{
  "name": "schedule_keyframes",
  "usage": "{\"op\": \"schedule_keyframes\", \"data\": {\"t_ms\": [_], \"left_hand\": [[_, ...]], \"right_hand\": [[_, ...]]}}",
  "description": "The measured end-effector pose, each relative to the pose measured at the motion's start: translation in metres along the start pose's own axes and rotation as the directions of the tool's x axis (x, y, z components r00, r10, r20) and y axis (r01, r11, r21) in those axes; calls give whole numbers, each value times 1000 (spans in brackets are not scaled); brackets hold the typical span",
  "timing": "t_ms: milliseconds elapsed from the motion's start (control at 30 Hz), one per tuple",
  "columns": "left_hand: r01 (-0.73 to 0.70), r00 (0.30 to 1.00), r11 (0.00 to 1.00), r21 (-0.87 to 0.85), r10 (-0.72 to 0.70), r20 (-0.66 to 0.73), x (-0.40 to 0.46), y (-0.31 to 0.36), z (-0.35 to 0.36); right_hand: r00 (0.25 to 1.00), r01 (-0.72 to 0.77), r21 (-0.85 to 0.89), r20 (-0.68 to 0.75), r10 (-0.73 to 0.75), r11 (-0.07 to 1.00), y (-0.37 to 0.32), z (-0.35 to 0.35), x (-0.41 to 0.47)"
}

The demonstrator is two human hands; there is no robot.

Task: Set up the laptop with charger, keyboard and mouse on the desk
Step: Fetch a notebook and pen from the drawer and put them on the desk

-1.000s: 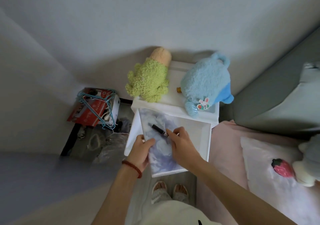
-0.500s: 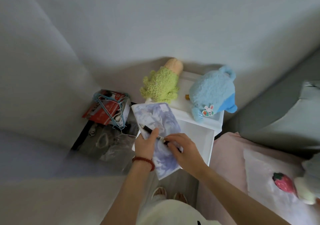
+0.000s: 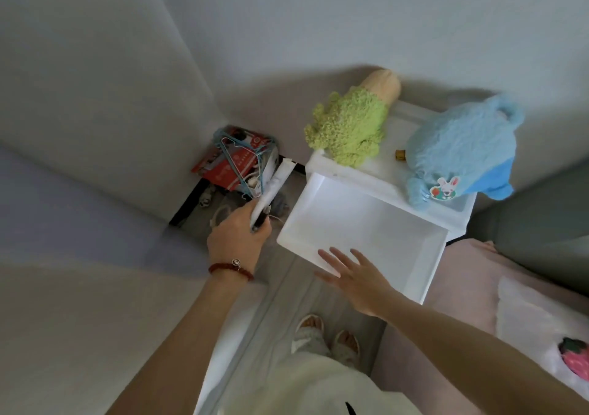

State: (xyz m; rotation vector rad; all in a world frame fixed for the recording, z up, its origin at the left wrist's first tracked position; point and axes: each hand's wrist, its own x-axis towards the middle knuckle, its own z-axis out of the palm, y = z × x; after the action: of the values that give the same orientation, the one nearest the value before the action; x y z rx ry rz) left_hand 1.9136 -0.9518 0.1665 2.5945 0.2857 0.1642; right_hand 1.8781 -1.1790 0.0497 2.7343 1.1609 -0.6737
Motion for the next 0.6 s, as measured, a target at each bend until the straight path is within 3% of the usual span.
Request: {"op": "schedule_keyframes", "data": {"t_ms": [100, 200, 333, 467, 600], "left_hand": [[32, 999, 999, -24, -31, 26, -5, -10, 8], [45, 999, 999, -18, -45, 3, -5, -13, 13], [-1, 1000, 1000, -8, 1, -25, 2, -9, 21], [-17, 1000, 1000, -7, 17, -21, 4, -9, 27], [64, 997, 995, -74, -67, -35, -8, -6, 23]], "right_hand": [[995, 96, -251, 6, -97, 963, 9, 1, 11], [993, 88, -334, -50, -111, 939, 26, -3, 11], [994, -64, -472, -107, 16, 879, 70, -16, 15], [989, -108, -612, 11, 144, 784, 99, -29, 29], [977, -94, -659, 82, 195, 746, 100, -37, 34]]}}
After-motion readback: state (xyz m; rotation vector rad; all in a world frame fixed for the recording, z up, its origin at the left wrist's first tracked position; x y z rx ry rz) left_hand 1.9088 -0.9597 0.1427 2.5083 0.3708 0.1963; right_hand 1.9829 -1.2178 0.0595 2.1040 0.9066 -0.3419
